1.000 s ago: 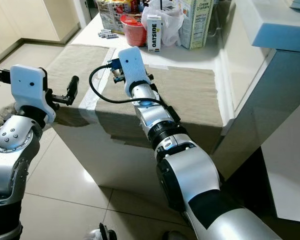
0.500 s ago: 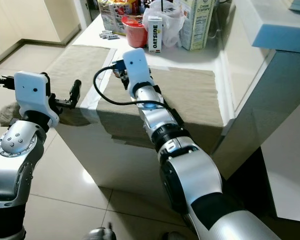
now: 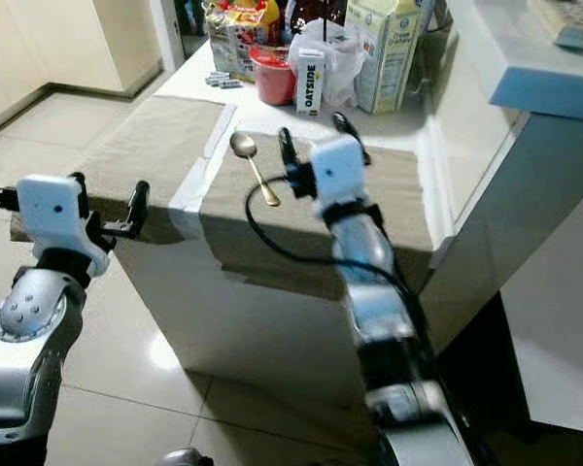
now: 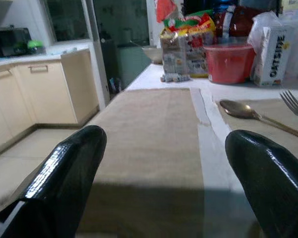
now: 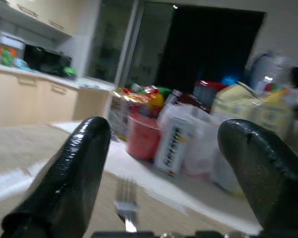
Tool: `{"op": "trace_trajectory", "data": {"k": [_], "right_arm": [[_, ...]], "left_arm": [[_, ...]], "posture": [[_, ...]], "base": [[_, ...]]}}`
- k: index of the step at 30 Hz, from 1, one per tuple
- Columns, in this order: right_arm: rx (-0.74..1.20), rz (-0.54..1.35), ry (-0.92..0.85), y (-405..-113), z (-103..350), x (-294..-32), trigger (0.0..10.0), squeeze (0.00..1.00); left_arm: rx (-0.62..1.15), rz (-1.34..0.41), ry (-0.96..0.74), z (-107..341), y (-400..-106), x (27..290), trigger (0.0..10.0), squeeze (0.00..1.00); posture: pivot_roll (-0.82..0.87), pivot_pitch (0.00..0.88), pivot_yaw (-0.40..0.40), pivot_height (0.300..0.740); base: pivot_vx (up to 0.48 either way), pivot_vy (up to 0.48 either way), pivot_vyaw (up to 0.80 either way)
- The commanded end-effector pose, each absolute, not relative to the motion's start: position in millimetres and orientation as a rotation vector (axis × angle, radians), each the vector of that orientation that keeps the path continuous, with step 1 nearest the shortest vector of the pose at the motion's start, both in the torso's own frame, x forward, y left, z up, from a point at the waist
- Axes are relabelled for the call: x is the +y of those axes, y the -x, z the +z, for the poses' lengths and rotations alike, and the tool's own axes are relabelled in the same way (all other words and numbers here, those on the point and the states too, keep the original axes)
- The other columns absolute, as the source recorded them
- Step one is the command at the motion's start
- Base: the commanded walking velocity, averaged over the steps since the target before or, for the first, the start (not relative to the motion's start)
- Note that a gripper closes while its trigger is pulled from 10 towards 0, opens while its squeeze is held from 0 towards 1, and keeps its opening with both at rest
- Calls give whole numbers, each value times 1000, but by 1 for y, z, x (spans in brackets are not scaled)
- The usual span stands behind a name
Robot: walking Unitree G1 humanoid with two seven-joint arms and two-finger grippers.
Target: Setting the table
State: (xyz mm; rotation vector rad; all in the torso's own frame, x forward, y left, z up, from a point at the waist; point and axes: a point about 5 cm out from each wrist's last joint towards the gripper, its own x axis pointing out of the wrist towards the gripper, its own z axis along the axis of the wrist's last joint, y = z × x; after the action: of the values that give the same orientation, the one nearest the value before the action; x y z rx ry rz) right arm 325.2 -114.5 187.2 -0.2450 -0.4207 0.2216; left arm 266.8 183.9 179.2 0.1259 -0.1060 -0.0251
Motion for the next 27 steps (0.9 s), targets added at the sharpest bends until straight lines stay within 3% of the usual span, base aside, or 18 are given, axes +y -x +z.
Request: {"op": "trace_trajectory", "data": {"k": [1, 7, 27], "right_arm": [[-392, 215, 261, -321, 182, -121, 10000, 1000], [-215, 265, 319, -292, 133, -153, 10000, 1000], [-215, 265, 319, -292, 133, -153, 10000, 1000]], "left_arm": [[-126, -34, -122, 181, -264, 183, 10000, 0], [-84, -60, -98, 168, -254, 181, 10000, 0], [-84, -60, -98, 168, -254, 181, 10000, 0]], "posture": [[0, 0, -10, 740], [1, 0, -29, 740], [1, 0, -29, 740]], "base": [[0, 0, 0], [0, 0, 0], [0, 0, 0]]}}
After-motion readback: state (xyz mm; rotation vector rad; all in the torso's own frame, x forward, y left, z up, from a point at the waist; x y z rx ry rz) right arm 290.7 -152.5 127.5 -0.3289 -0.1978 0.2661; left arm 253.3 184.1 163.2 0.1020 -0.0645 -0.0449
